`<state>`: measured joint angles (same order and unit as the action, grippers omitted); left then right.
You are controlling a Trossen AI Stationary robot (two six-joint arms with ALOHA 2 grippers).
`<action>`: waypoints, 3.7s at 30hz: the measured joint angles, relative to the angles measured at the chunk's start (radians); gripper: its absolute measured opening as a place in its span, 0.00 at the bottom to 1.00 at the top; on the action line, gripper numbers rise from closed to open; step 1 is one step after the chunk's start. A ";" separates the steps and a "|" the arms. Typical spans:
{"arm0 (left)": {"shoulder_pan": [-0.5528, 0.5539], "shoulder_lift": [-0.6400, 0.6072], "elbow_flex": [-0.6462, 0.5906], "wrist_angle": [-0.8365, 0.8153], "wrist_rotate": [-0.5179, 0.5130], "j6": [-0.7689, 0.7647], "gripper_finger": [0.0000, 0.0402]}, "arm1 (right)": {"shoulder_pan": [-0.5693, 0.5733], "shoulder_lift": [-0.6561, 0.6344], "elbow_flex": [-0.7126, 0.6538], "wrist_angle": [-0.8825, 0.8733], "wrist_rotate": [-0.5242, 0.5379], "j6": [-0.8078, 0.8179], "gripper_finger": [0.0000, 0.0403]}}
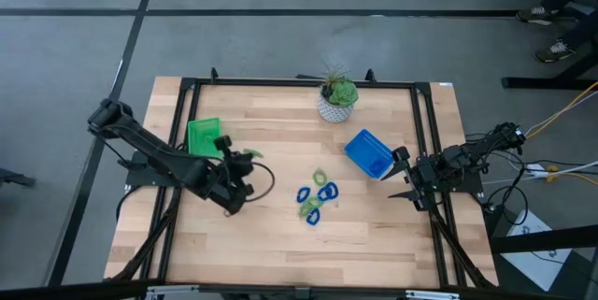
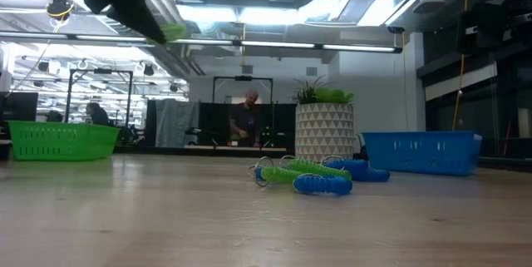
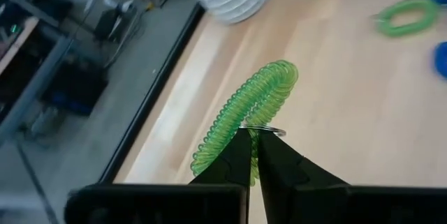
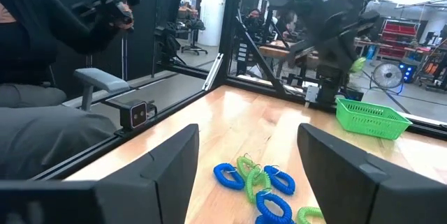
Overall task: Sort spring keychains
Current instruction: Put the green spring keychain in the green bin, then put the blue spring keychain in the blue bin
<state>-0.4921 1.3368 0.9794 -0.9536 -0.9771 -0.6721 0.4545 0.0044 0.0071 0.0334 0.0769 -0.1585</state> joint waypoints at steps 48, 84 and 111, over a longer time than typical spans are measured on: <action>0.235 -0.512 -0.206 -0.516 0.429 -0.650 0.02 | 0.000 0.000 0.000 0.000 0.000 0.000 0.60; 0.724 -0.452 -0.352 -0.216 0.611 -0.172 0.23 | 0.000 0.000 0.000 0.000 0.000 0.000 0.60; 0.395 -0.379 -0.351 0.763 0.674 0.040 0.42 | 0.000 0.000 0.000 0.000 0.000 0.000 0.60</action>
<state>-0.0973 0.9578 0.6281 -0.1907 -0.3035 -0.6324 0.4548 0.0041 0.0071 0.0334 0.0769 -0.1585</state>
